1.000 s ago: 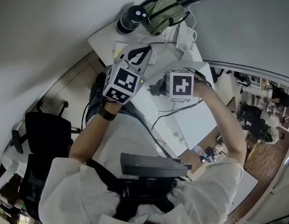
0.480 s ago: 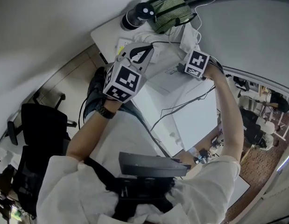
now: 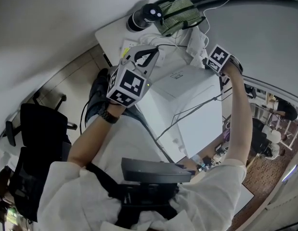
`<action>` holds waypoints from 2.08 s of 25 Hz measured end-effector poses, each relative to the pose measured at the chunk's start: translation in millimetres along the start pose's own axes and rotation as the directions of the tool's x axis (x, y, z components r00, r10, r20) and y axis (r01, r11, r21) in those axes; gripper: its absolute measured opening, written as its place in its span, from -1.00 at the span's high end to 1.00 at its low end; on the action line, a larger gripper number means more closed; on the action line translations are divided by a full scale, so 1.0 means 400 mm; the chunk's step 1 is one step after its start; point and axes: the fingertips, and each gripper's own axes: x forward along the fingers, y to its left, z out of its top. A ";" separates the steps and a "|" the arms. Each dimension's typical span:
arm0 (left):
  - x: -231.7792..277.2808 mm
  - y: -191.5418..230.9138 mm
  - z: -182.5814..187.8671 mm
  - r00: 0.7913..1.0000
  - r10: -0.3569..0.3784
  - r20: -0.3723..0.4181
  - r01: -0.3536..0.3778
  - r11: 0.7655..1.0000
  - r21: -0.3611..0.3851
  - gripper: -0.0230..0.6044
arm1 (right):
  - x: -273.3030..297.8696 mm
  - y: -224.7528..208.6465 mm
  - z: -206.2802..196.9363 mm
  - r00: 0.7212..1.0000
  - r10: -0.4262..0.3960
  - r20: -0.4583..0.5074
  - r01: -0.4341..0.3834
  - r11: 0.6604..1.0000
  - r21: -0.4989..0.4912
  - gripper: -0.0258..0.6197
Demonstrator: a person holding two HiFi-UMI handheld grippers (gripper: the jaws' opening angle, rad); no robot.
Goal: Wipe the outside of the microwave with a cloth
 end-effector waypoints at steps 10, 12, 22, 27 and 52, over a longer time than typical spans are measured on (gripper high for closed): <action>-0.022 0.018 -0.022 0.999 0.032 -0.007 -0.033 0.999 -0.011 0.85 | 0.028 0.272 0.153 0.949 0.312 -0.039 -0.314 0.933 -0.175 0.90; -0.026 0.029 -0.023 0.999 0.045 -0.005 -0.045 0.999 -0.015 0.85 | 0.000 0.372 0.194 0.905 0.425 -0.028 -0.419 0.878 -0.232 0.90; -0.031 0.021 0.000 0.999 0.047 0.011 -0.047 0.999 -0.001 0.85 | -0.253 0.810 0.358 0.553 0.829 0.086 -0.715 0.525 -0.463 0.90; -0.029 0.003 0.000 0.999 0.036 0.007 -0.036 0.999 0.007 0.85 | -0.152 0.728 0.372 0.723 0.683 0.101 -0.597 0.692 -0.405 0.90; 0.027 -0.005 -0.037 0.999 0.007 -0.042 -0.007 1.000 0.010 0.85 | 0.173 0.005 0.100 0.964 -0.086 -0.250 0.057 0.991 -0.122 0.90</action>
